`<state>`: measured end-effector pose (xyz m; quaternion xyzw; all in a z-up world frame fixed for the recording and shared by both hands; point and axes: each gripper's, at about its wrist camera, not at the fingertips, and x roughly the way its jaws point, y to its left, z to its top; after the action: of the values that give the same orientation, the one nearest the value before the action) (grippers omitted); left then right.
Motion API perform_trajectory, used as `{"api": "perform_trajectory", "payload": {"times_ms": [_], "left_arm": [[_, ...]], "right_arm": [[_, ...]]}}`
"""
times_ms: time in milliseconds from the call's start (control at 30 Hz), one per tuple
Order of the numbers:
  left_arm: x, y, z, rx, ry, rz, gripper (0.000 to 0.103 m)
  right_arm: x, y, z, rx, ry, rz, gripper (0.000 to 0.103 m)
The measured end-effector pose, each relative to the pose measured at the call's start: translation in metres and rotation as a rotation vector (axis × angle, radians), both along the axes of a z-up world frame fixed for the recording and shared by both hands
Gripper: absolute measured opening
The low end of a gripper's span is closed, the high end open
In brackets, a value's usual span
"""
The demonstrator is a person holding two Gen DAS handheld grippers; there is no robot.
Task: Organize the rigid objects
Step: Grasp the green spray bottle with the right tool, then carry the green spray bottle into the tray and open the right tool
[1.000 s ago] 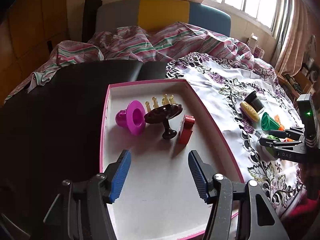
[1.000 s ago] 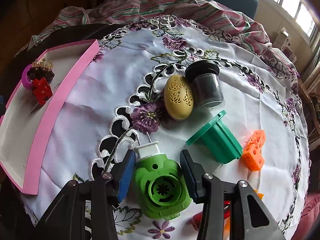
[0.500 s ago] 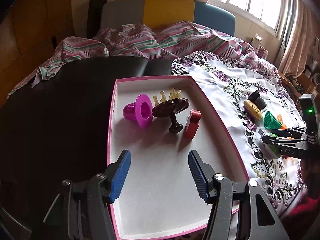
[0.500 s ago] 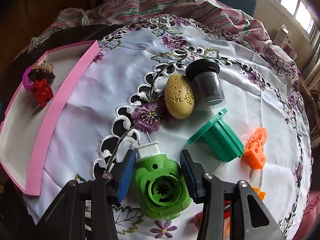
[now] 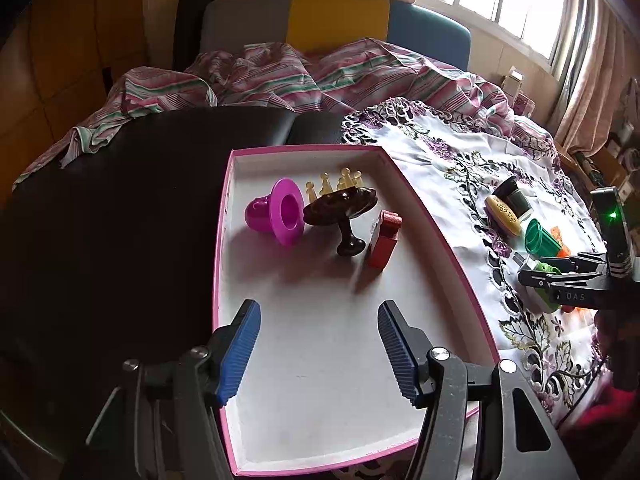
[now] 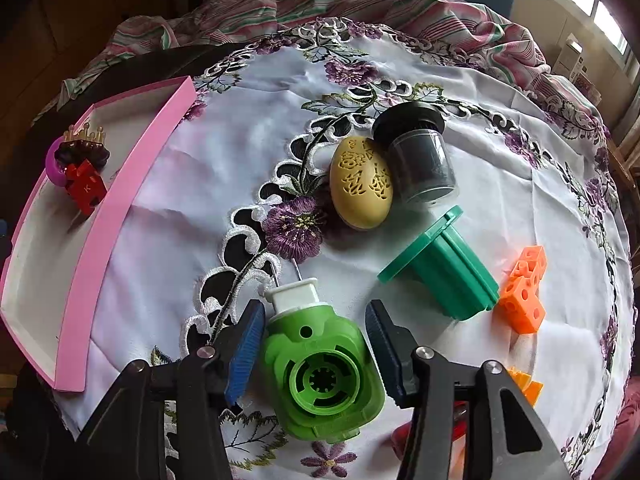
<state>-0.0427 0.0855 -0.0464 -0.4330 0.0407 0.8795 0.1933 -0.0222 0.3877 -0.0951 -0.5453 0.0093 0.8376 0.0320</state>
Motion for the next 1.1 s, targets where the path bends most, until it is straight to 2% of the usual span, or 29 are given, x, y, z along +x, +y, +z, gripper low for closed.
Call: {"api": "perform_trajectory", "payload": {"times_ms": [533, 733, 1100], "left_arm": [[0.001, -0.014, 0.001, -0.007, 0.004, 0.042, 0.063], [0.002, -0.021, 0.003, -0.006, 0.014, 0.054, 0.063], [0.003, -0.033, 0.004, -0.01, 0.016, 0.084, 0.063]], "right_arm": [[0.008, 0.006, -0.007, 0.047, -0.055, 0.001, 0.054], [0.009, 0.006, -0.004, 0.1, -0.034, -0.032, 0.053], [0.007, 0.012, 0.004, 0.061, 0.007, -0.076, 0.053]]}}
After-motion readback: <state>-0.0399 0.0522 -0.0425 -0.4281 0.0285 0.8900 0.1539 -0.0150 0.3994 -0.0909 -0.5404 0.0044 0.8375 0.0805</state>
